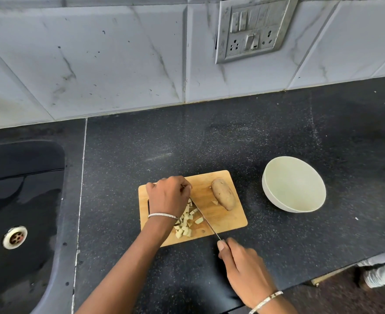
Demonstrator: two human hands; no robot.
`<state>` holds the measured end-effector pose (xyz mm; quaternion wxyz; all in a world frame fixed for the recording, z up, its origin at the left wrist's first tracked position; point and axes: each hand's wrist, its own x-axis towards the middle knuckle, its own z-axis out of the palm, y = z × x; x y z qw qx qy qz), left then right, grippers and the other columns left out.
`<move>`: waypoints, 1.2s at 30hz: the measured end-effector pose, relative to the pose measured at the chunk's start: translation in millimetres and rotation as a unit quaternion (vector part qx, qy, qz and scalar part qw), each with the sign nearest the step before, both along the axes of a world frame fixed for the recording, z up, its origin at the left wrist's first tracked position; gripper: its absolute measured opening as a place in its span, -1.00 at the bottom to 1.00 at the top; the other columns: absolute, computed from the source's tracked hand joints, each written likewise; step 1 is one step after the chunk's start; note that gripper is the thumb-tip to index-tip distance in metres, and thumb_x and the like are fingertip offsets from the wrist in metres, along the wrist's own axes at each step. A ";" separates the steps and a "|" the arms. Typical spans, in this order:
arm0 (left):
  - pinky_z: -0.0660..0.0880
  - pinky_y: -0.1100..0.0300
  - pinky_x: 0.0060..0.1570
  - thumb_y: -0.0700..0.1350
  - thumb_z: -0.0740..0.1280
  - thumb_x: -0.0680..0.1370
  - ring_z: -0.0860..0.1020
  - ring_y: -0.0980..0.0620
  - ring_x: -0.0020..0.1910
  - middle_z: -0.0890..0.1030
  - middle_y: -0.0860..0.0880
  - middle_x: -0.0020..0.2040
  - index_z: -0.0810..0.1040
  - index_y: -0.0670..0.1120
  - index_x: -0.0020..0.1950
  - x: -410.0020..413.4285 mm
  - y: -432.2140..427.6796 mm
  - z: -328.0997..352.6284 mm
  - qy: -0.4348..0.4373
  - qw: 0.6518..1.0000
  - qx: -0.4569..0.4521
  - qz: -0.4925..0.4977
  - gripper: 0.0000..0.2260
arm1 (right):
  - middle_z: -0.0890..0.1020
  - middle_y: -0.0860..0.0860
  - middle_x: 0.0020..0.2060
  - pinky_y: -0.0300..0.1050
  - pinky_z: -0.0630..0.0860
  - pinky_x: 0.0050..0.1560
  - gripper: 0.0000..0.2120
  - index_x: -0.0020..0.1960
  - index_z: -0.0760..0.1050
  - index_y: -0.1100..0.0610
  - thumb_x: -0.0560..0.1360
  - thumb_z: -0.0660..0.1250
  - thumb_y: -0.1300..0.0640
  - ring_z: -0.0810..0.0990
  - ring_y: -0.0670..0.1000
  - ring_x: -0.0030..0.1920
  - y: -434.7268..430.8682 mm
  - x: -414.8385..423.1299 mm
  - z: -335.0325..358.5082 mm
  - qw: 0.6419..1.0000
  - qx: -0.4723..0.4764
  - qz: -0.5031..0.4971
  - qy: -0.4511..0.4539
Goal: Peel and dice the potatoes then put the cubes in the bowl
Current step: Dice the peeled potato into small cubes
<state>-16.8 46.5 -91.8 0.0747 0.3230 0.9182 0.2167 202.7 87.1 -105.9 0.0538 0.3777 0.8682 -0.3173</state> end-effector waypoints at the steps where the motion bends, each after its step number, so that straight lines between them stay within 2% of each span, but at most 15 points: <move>1: 0.19 0.10 -0.07 0.01 0.30 0.55 0.57 0.04 -0.09 0.65 0.13 -0.18 0.64 0.07 -0.11 -2.4 -1.7 1.7 0.001 1.000 0.000 -0.001 -0.87 | 0.65 -0.06 -0.19 0.08 0.52 -0.13 -0.42 -0.10 0.33 -0.04 0.49 -0.29 -0.40 0.61 0.03 -0.17 0.3 2.4 0.2 1.000 0.003 -0.004 -0.002; 5: 0.47 0.17 -0.12 -0.04 0.36 0.53 0.57 0.12 -0.19 0.64 0.15 -0.20 0.63 0.07 -0.14 -12.7 -10.0 4.2 -0.068 0.995 0.066 -0.037 -0.92 | 0.65 -0.02 -0.18 0.07 0.44 -0.15 -0.54 -0.11 0.26 -0.05 0.52 -0.24 -0.33 0.62 0.12 -0.09 4.3 10.4 5.8 0.998 0.031 -0.046 0.001; 8: 0.35 0.41 -0.28 -0.09 0.38 0.54 0.52 0.24 -0.27 0.63 0.17 -0.20 0.65 0.07 -0.10 -20.0 -19.2 8.8 -0.098 0.990 0.096 -0.026 -0.92 | 0.64 0.02 -0.18 0.03 0.34 -0.24 -0.69 -0.07 0.23 -0.07 0.61 -0.14 -0.23 0.63 0.17 -0.06 8.1 14.7 14.5 0.994 0.083 -0.060 -0.033; 11: 0.36 0.32 -0.27 -0.09 0.39 0.53 0.54 0.21 -0.24 0.63 0.15 -0.20 0.66 0.09 -0.08 -26.8 -34.0 12.1 -0.105 0.990 0.095 0.004 -0.92 | 0.66 0.03 -0.17 -0.01 0.33 -0.27 -0.71 0.01 0.27 -0.06 0.63 -0.13 -0.19 0.65 0.15 -0.08 7.8 17.4 16.2 0.987 0.140 -0.046 -0.061; 15: 0.39 0.21 -0.21 -0.12 0.40 0.51 0.54 0.20 -0.24 0.63 0.12 -0.17 0.63 0.08 -0.04 -30.1 -54.8 10.1 -0.118 0.989 0.075 0.044 -0.90 | 0.65 0.02 -0.24 -0.01 0.37 -0.30 -0.70 -0.02 0.24 -0.08 0.61 -0.17 -0.21 0.66 0.11 -0.15 5.2 19.7 12.7 0.986 0.150 -0.041 -0.052; 18: 0.50 0.15 -0.14 -0.10 0.45 0.48 0.56 0.16 -0.22 0.62 0.10 -0.15 0.62 0.07 0.00 -26.8 -65.8 5.7 -0.131 0.990 0.047 0.040 -0.88 | 0.65 0.00 -0.24 0.02 0.41 -0.29 -0.65 0.01 0.30 -0.05 0.61 -0.17 -0.21 0.67 0.13 -0.16 5.2 17.0 10.7 0.985 0.156 -0.045 -0.054; 20: 0.51 0.15 -0.16 -0.07 0.48 0.45 0.55 0.13 -0.21 0.61 0.09 -0.20 0.62 0.08 -0.01 -21.8 -69.8 4.2 -0.141 0.989 0.041 0.031 -0.85 | 0.65 0.01 -0.21 0.03 0.42 -0.25 -0.64 0.03 0.31 -0.04 0.62 -0.16 -0.21 0.67 0.16 -0.12 5.9 14.7 6.4 0.987 0.143 -0.043 -0.060; 24: 0.49 0.16 -0.22 -0.04 0.51 0.42 0.52 0.12 -0.30 0.58 0.10 -0.25 0.65 0.11 -0.09 -4.3 -69.7 4.4 -0.136 0.988 0.072 0.001 -0.88 | 0.61 0.00 -0.23 0.10 0.49 -0.17 -0.65 -0.08 0.27 -0.05 0.60 -0.16 -0.22 0.62 0.16 -0.11 2.6 16.6 0.8 0.997 0.061 -0.032 -0.034; 28: 0.41 0.18 -0.19 0.02 0.48 0.44 0.48 0.10 -0.19 0.53 0.12 -0.22 0.68 0.12 -0.11 29.2 -57.0 -1.6 -0.090 0.992 0.051 -0.067 -0.94 | 0.65 -0.03 -0.20 0.03 0.49 -0.11 -0.53 -0.12 0.34 -0.03 0.54 -0.20 -0.30 0.61 0.01 -0.17 -12.1 19.1 0.1 1.000 0.001 -0.002 0.002; 30: 0.44 0.13 -0.10 0.06 0.45 0.45 0.51 0.06 -0.12 0.54 0.10 -0.18 0.68 0.12 -0.06 43.5 -49.0 -9.5 -0.053 0.995 0.027 -0.081 -0.90 | 0.63 -0.14 -0.26 -0.19 0.45 -0.18 -0.47 -0.11 0.43 -0.03 0.51 -0.19 -0.31 0.58 -0.10 -0.24 -15.0 17.2 4.7 0.999 -0.028 -0.014 0.019; 32: 0.44 0.10 -0.02 0.08 0.43 0.46 0.51 0.01 -0.05 0.55 0.08 -0.10 0.67 0.12 -0.01 52.1 -42.1 -16.0 -0.017 0.997 -0.006 -0.079 -0.85 | 0.58 -0.36 -0.31 -0.31 0.40 -0.21 -0.52 -0.12 0.48 -0.03 0.52 -0.11 -0.26 0.54 -0.22 -0.29 -13.1 17.0 8.8 0.997 -0.043 -0.042 0.042; 34: 0.41 0.10 0.01 0.08 0.42 0.47 0.51 -0.01 0.00 0.55 0.07 -0.05 0.66 0.11 0.01 55.2 -37.5 -18.8 0.000 0.997 -0.022 -0.074 -0.84 | 0.50 -0.53 -0.30 -0.37 0.38 -0.22 -0.57 -0.13 0.49 -0.04 0.53 -0.06 -0.23 0.53 -0.26 -0.30 -9.8 19.7 9.9 0.995 -0.036 -0.063 0.061; 36: 0.38 0.10 0.01 0.08 0.40 0.48 0.50 -0.01 0.01 0.55 0.08 -0.03 0.66 0.11 0.00 56.3 -34.6 -18.7 0.012 0.997 -0.035 -0.071 -0.86 | 0.51 -0.53 -0.28 -0.37 0.39 -0.22 -0.58 -0.14 0.50 -0.05 0.53 -0.05 -0.23 0.55 -0.22 -0.28 -6.7 24.3 9.5 0.994 -0.024 -0.077 0.074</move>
